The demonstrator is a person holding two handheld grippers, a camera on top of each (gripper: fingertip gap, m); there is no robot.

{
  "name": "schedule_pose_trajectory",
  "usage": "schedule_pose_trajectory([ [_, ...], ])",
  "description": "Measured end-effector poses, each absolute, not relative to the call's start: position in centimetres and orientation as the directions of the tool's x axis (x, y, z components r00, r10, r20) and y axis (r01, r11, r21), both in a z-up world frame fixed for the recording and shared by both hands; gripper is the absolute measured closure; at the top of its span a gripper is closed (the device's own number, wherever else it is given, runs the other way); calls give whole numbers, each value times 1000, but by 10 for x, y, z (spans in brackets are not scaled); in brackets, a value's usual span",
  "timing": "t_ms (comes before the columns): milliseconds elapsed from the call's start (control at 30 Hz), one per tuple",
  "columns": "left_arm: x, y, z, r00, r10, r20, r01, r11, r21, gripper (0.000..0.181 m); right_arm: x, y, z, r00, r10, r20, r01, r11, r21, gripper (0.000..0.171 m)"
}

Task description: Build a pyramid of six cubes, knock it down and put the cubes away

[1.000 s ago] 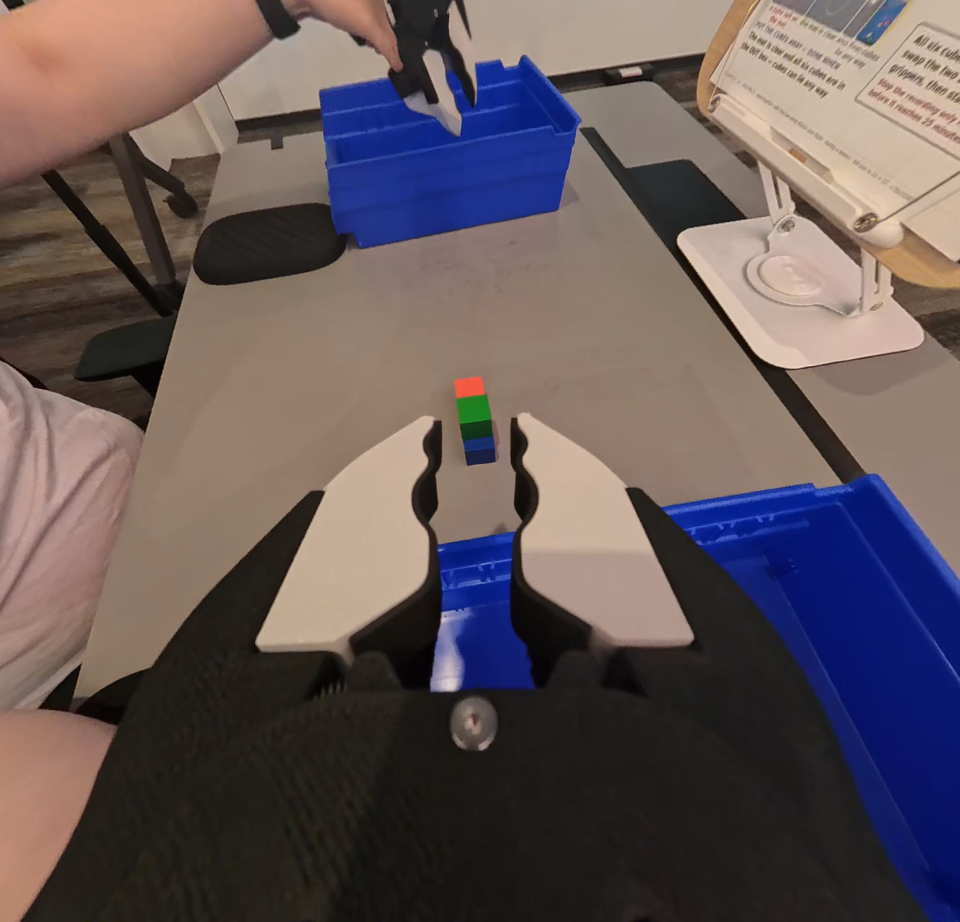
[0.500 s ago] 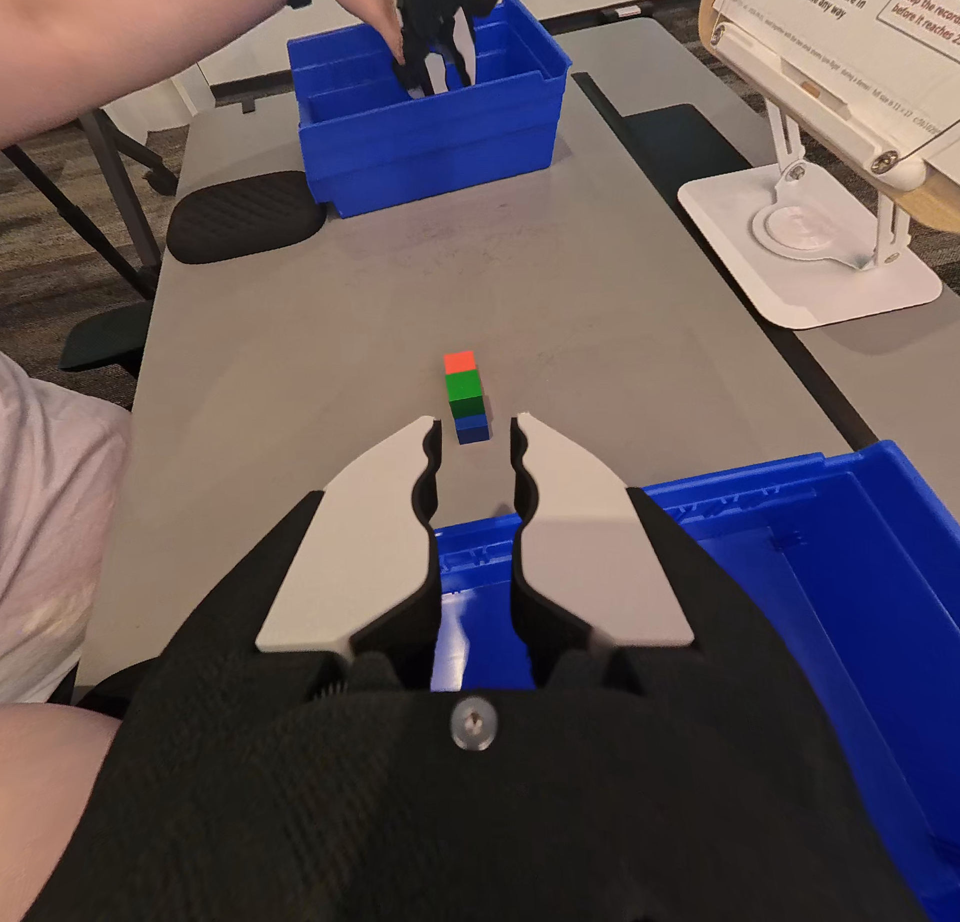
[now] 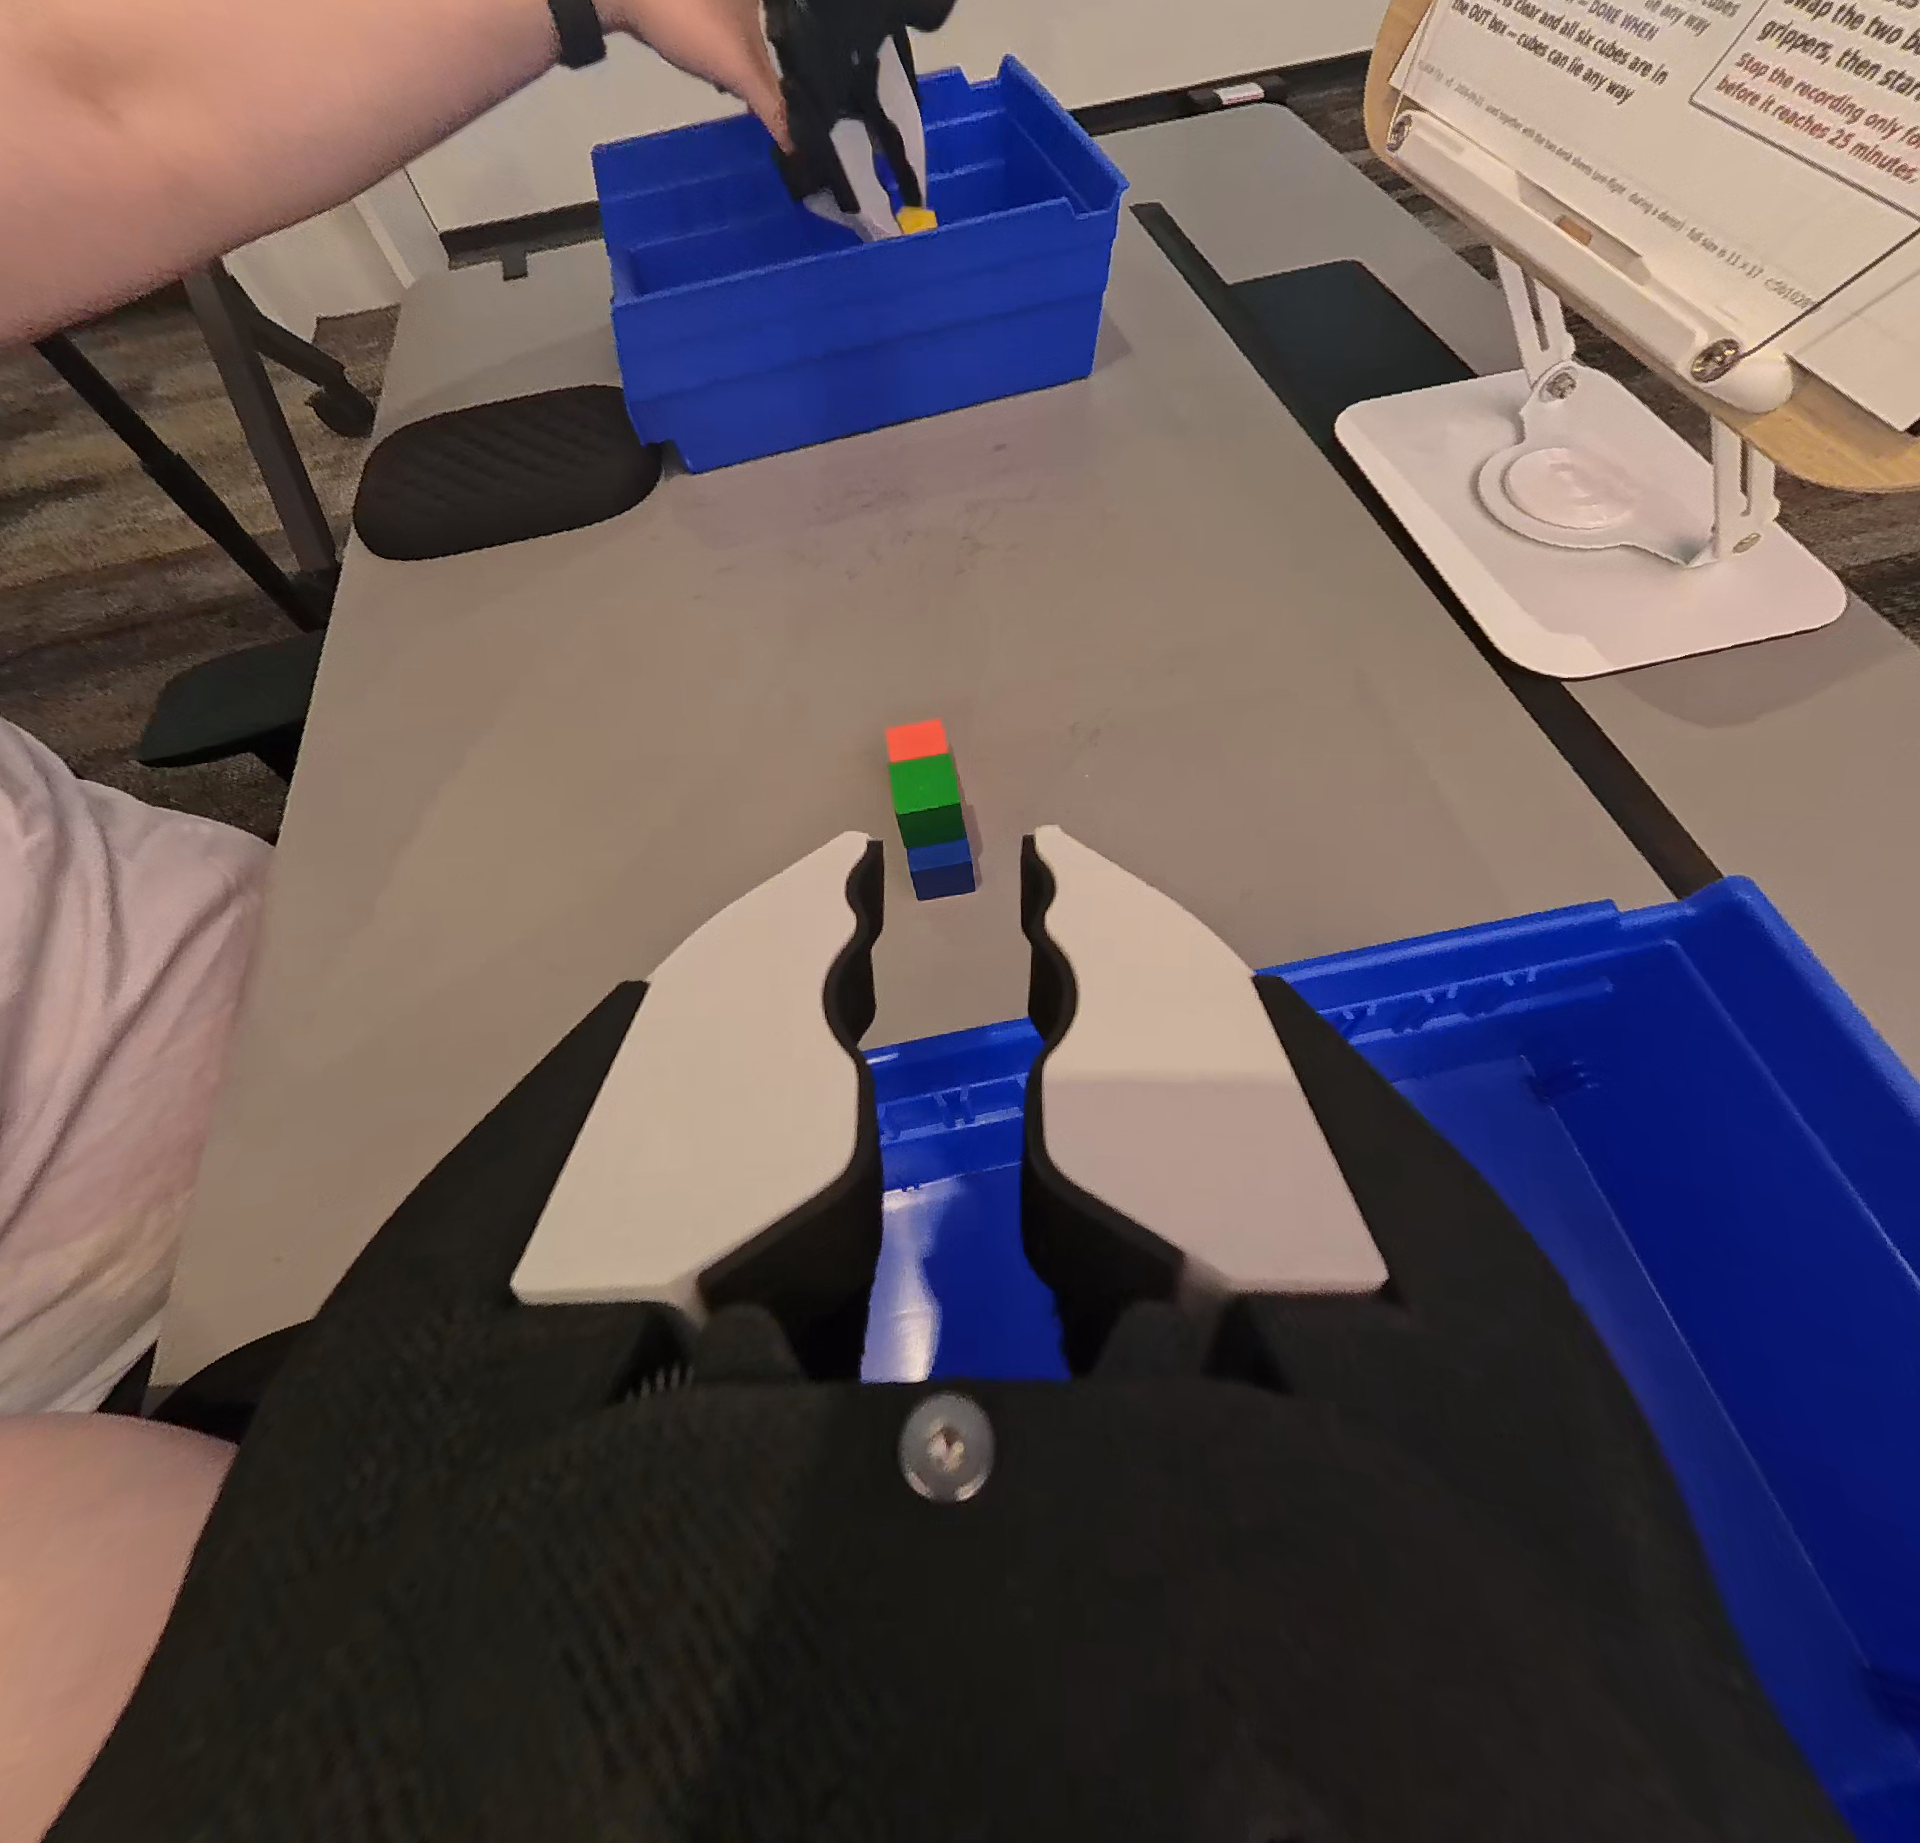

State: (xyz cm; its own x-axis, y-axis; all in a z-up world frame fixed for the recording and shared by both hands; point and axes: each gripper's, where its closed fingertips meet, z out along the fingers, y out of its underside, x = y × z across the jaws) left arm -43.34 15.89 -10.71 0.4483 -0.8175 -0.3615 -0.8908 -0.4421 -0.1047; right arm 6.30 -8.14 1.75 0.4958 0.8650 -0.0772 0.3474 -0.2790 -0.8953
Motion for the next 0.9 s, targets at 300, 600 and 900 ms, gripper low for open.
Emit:
schedule_pose_trajectory([
  [300,-420,142,-39,343,-790,-509,-939,-291,-180,154,64,-85,23,489,870,-68,333,-258,-907,145],
  [600,-360,105,20,184,-756,-628,-975,-57,-217,154,61,-87,24,483,873,-64,338,-253,-907,145],
  [900,-208,25,11,71,-886,-458,-901,141,-410,154,60,-89,23,477,877,-62,349,-254,-902,145],
])
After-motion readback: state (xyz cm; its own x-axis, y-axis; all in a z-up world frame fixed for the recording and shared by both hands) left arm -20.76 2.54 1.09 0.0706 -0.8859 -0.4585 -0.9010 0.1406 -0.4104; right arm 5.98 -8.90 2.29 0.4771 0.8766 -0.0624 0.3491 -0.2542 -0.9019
